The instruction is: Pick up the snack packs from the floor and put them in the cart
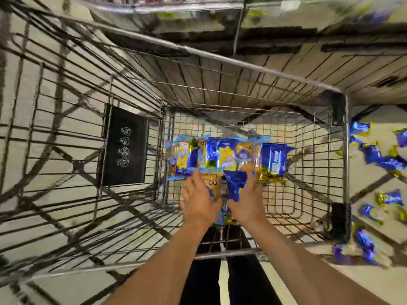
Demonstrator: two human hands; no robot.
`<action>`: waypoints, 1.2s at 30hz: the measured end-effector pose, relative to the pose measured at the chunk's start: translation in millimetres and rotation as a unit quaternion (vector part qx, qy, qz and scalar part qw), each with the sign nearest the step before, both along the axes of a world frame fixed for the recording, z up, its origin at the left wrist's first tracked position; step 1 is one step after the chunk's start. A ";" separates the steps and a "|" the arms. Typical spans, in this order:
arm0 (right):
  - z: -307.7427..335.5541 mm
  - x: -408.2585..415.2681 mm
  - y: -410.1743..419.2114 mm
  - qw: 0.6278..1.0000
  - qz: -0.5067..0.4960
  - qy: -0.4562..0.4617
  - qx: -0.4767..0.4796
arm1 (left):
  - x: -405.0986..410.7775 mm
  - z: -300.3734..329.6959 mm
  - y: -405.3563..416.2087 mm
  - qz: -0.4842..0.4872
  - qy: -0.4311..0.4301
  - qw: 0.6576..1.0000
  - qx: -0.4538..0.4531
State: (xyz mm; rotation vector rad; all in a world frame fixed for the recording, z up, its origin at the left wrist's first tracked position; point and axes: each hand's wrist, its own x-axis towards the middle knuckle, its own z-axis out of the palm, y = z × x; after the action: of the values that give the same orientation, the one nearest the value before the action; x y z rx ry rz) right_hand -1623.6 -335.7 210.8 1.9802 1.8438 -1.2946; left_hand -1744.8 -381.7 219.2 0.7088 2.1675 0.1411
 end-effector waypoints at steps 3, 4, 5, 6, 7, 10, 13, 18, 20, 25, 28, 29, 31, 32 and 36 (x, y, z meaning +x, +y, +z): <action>-9.9 -1.2 -1.9 0.999 0.037 -0.032 -0.020 | 3.7 -19.0 1.7 -0.037 -0.010 0.999 -0.027; -13.1 0.1 -1.5 0.998 0.041 -0.041 -0.025 | 3.8 -24.1 0.5 -0.038 -0.011 0.999 -0.033; -15.6 1.7 -0.9 0.997 0.044 -0.046 -0.031 | 3.1 -27.7 -1.7 -0.035 -0.014 0.999 -0.034; -18.3 3.7 -0.2 0.997 0.049 -0.048 -0.035 | 1.9 -29.9 -3.3 -0.032 -0.020 0.999 -0.037; -19.4 5.4 1.0 0.996 0.057 -0.051 -0.042 | 0.2 -31.4 -4.9 -0.033 -0.030 0.998 -0.035; -21.8 7.4 7.0 0.993 0.088 -0.055 -0.059 | -7.4 -33.7 -7.8 -0.054 -0.055 0.997 -0.030; -26.6 6.7 10.6 0.991 0.097 -0.060 -0.073 | -11.2 -42.5 -8.0 -0.073 -0.059 0.994 -0.050; -46.8 -0.2 10.5 0.979 0.144 -0.124 -0.079 | -4.7 -66.0 2.5 -0.106 -0.043 0.988 -0.103; -53.1 -3.3 10.7 0.973 0.155 -0.146 -0.085 | -0.8 -75.2 8.4 -0.117 -0.040 0.984 -0.126; -61.8 -4.0 9.1 0.974 0.148 -0.146 -0.095 | 7.7 -89.6 9.4 -0.101 -0.042 0.983 -0.145; -60.0 1.0 9.9 0.978 0.134 -0.115 -0.112 | 5.4 -93.2 5.0 -0.047 -0.081 0.990 -0.102; -57.9 3.0 10.1 0.979 0.133 -0.108 -0.111 | 3.6 -90.5 5.1 -0.049 -0.088 0.990 -0.097; -53.2 5.7 9.4 0.979 0.145 -0.108 -0.092 | -0.2 -87.9 4.3 -0.081 -0.084 0.988 -0.101; -51.3 6.2 8.5 0.978 0.156 -0.116 -0.082 | -1.6 -86.8 4.4 -0.098 -0.074 0.987 -0.104; -52.8 3.6 5.1 0.968 0.181 -0.149 -0.094 | -1.7 -89.5 3.1 -0.136 -0.054 0.982 -0.116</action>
State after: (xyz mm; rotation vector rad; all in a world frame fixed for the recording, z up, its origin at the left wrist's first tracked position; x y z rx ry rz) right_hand -1620.0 -330.6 158.0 1.5502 1.7562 -0.9631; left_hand -1746.5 -378.7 129.8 0.8323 1.9226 -0.2078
